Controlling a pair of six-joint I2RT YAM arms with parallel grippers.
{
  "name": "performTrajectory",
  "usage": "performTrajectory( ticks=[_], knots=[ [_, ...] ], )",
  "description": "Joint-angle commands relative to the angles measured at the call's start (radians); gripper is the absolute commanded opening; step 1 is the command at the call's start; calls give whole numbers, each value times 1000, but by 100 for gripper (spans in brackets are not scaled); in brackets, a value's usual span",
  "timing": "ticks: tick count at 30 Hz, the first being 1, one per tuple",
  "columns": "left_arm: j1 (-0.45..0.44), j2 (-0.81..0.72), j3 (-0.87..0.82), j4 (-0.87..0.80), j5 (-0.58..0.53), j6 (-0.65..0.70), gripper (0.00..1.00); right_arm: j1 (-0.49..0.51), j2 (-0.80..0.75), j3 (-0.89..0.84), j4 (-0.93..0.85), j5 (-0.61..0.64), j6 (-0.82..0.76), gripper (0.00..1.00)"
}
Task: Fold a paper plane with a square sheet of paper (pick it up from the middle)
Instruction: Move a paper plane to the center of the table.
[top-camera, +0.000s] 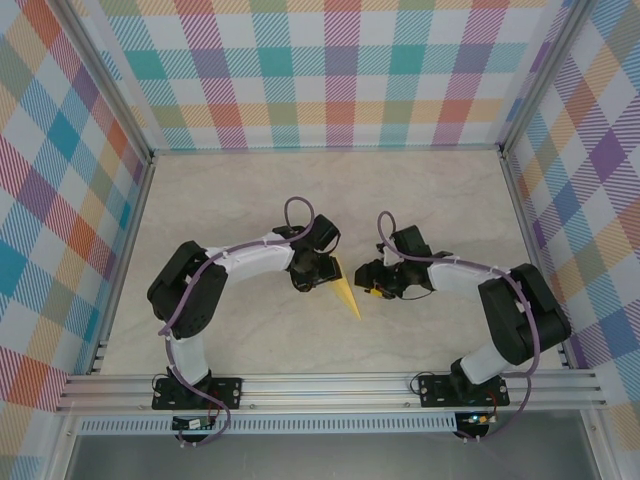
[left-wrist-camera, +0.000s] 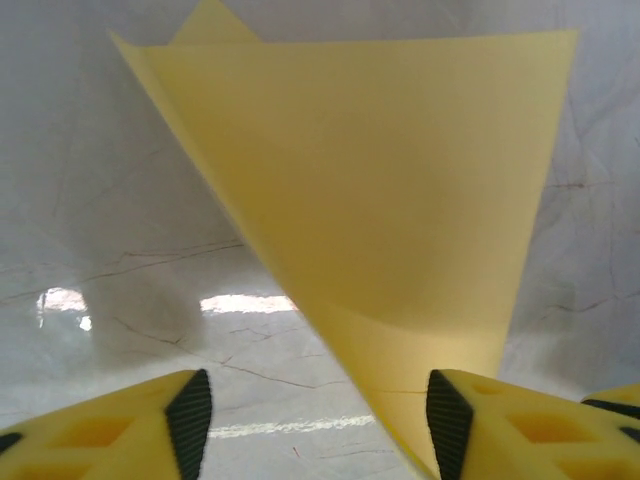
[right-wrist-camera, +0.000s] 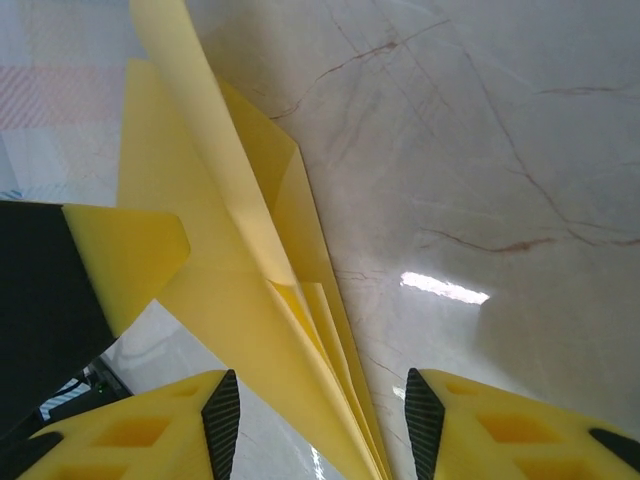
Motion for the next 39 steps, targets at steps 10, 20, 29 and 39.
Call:
performTrajectory(
  ticks=[10, 20, 29, 39],
  knots=[
    [17, -123, -137, 29, -28, -22, 41, 68, 138, 122, -3, -67, -74, 52],
    [18, -114, -144, 44, -20, -16, 40, 93, 143, 127, 5, -119, -101, 51],
    [18, -131, -160, 56, -23, -20, 39, 155, 140, 180, -96, -17, -182, 48],
    [17, -152, -180, 61, -31, -29, 37, 223, 204, 246, -198, 138, -221, 40]
  ],
)
